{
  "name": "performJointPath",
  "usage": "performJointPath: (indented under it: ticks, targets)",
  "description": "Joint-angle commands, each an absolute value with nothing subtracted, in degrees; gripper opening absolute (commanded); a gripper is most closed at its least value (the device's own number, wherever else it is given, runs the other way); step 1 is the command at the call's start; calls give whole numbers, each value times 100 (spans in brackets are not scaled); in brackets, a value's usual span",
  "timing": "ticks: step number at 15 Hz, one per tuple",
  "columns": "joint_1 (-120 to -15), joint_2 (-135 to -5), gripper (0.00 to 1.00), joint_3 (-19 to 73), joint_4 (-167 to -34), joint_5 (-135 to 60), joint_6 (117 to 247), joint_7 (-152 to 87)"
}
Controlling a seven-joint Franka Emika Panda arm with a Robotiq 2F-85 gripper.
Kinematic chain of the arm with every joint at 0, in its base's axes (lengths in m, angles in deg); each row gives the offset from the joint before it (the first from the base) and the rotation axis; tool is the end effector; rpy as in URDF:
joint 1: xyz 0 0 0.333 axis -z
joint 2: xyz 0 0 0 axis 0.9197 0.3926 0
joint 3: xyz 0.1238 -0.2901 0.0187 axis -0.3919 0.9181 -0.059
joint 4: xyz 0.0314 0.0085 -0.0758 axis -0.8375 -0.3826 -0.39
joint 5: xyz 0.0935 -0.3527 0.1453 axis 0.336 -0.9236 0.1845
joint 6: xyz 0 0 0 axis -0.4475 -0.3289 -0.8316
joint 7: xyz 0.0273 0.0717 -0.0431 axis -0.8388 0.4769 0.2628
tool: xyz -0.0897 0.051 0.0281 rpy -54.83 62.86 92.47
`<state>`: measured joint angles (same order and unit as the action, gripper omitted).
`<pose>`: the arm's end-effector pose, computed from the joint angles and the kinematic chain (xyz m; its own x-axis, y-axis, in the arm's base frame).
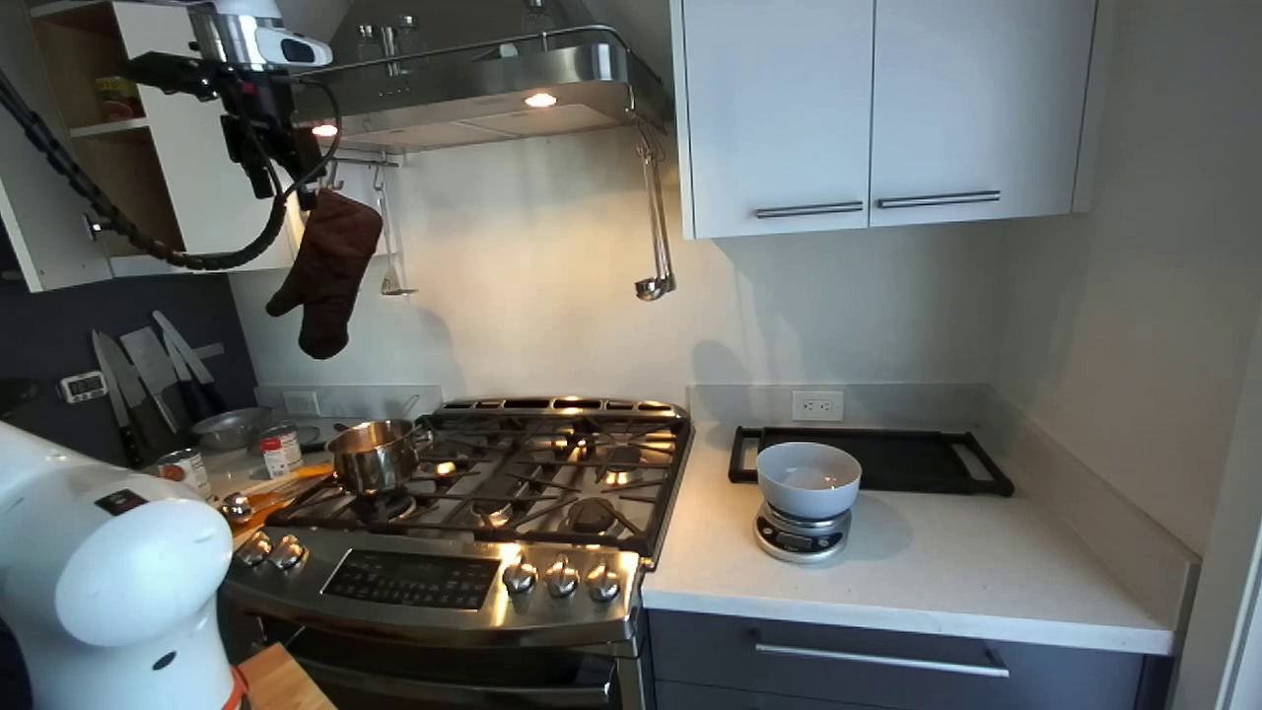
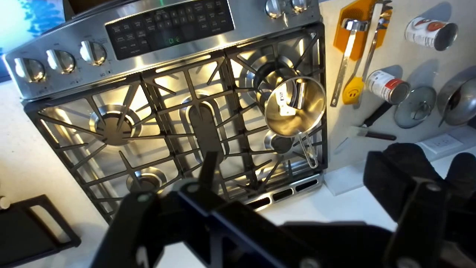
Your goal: Push a button on the range hood
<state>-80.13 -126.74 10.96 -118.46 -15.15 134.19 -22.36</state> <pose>0.2509 0.2054 0.7494 0.9584 0.1920 0.2110 0.2417 -0.9395 -0.2426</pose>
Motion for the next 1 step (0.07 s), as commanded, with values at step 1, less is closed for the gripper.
performJointPath:
  ticks: [1]
  targets:
    - [-7842, -12688, 100, 1014, -11802, -1435, 13367, -2309]
